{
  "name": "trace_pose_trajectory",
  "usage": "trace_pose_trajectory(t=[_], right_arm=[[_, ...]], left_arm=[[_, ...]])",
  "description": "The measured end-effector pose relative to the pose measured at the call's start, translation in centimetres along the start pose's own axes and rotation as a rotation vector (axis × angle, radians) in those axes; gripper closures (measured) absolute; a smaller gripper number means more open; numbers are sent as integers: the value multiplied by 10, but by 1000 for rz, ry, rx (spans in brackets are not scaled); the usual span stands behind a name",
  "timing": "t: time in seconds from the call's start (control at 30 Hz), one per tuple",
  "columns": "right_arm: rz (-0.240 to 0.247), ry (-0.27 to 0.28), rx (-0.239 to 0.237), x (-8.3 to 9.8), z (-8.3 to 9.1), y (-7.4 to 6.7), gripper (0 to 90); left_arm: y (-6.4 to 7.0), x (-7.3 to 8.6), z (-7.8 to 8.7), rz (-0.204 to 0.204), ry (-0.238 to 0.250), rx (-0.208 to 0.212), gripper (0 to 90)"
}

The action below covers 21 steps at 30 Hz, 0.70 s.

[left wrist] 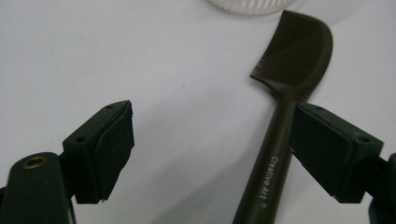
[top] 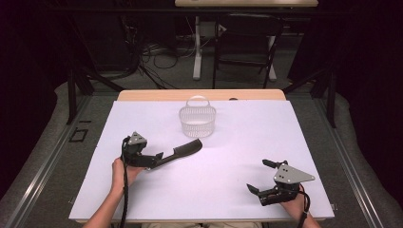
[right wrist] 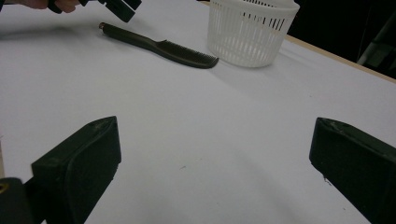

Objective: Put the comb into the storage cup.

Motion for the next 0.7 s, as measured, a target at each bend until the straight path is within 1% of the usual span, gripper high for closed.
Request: trace_pose_trajectory(t=[0.07, 0.1, 0.2, 0.23, 0.3, 0.37, 0.43, 0.5, 0.53, 0.6, 0.7], right_arm=[[1, 3, 1, 0, 1, 0, 17], [-3, 4, 1, 0, 1, 0, 17], [-17, -3, 3, 1, -2, 2, 19], [-19, -5, 7, 2, -3, 2, 19], [-20, -10, -1, 2, -4, 0, 18], [-10, -4, -11, 1, -3, -2, 17], [-8, -1, -14, 0, -3, -4, 17], [-6, -7, -17, 1, -3, -5, 16], [-4, -10, -19, 1, -2, -5, 16], [-6, -1, -17, 1, -3, -3, 17], [-15, -7, -17, 2, -4, -2, 16]], left_arm=[[0, 1, -1, 4, -14, 5, 129], [1, 1, -1, 1, -20, 4, 97], [3, 1, -2, -15, -34, 9, 29], [4, 1, -3, -19, -34, 18, 5], [8, -1, -3, -32, -37, 41, 0], [14, -2, -3, -64, -39, 73, 0], [17, -2, -3, -101, -52, 70, 0], [20, -3, -2, -116, -57, 69, 0], [20, -3, -3, -134, -68, 58, 0], [20, -3, -4, -141, -80, 64, 0], [22, -5, -3, -150, -74, 78, 0]])
Point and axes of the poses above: each handheld gripper's, and its own axes: z roughly backward along the jaws, x roughly out of its underside, y roughly to its right, the point moved 9 cm from there along -z, roughly forward along the jaws, and after that the axes turned 2 degrees about x, right-handed, at the moved point
